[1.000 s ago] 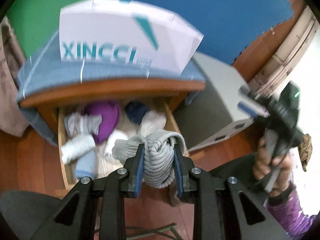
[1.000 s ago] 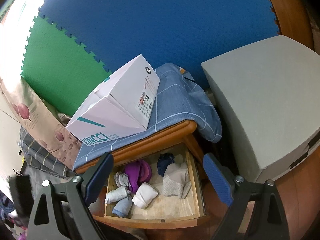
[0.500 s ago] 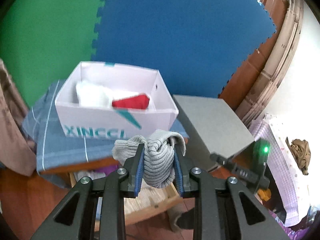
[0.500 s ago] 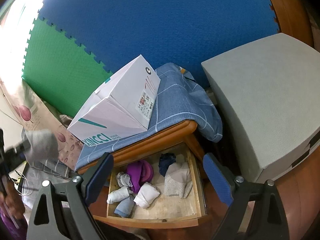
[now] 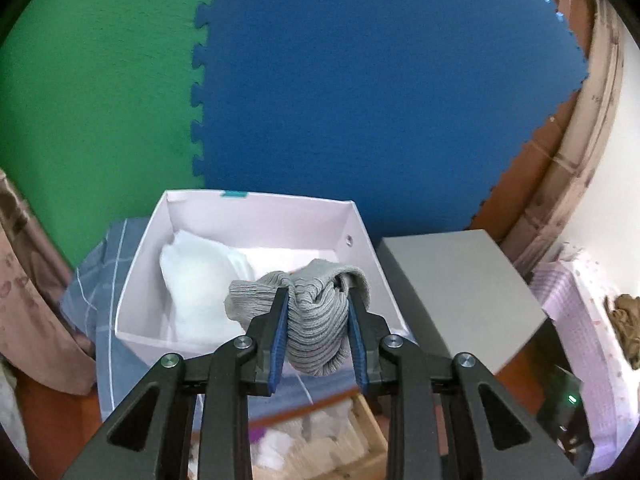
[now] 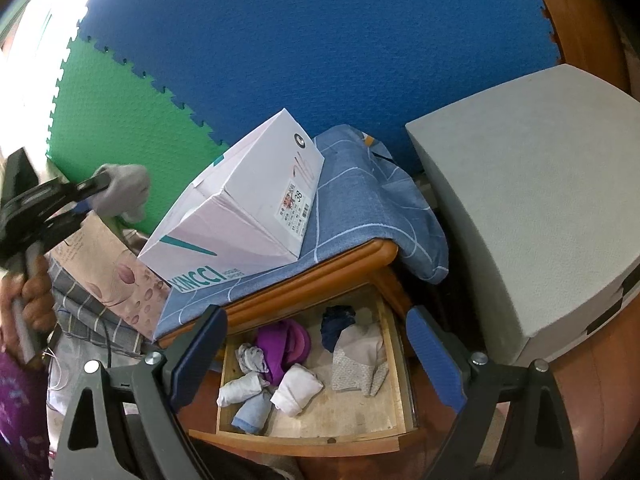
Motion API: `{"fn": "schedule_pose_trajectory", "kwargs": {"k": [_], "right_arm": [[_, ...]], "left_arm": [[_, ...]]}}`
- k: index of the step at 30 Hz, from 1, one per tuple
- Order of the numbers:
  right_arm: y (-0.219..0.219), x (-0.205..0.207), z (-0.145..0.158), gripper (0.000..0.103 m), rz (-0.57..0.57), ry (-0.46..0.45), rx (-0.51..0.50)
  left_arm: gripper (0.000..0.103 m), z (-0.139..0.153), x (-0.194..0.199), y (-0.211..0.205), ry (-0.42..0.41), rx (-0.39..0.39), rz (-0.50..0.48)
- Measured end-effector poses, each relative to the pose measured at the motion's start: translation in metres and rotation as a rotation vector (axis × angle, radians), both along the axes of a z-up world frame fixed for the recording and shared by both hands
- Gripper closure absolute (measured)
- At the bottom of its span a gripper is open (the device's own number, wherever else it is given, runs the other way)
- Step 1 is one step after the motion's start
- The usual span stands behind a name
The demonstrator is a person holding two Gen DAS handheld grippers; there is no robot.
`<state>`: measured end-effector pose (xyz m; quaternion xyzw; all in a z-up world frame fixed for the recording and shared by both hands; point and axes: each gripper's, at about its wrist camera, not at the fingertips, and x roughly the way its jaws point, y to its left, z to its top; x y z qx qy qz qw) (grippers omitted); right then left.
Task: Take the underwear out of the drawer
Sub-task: 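Lift the grey sock and release it into the shoe box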
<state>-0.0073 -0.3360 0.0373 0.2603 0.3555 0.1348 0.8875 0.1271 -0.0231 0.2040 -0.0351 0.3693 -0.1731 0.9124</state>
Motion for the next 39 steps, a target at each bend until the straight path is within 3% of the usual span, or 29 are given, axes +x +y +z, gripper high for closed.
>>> {"fn": "schedule_pose_trajectory", "kwargs": {"k": [14,21,28,30,32,34,39], "right_arm": [[-0.001,-0.001,0.0,0.01,0.022,0.002,0.01],[-0.006,0.0,-0.002,0.01,0.025,0.01,0.036],[-0.006,0.0,-0.002,0.01,0.036,0.011,0.037],[-0.007,0.0,-0.002,0.01,0.035,0.014,0.041],[-0.008,-0.001,-0.003,0.01,0.033,0.017,0.042],[-0.008,0.0,-0.003,0.01,0.03,0.026,0.029],[0.006,0.0,-0.005,0.01,0.069,0.043,-0.039]], "left_arm": [[0.077,-0.047,0.116,-0.017,0.121,0.127,0.077],[0.077,-0.069,0.151,-0.018,0.194,0.112,0.13],[0.066,-0.086,0.167,-0.03,0.237,0.116,0.143],[0.055,-0.086,0.165,-0.032,0.197,0.139,0.167],[0.037,-0.082,0.164,-0.029,0.177,0.137,0.189],[0.036,-0.071,0.157,-0.025,0.124,0.104,0.198],[0.02,-0.028,0.101,-0.006,-0.093,0.024,0.195]]}}
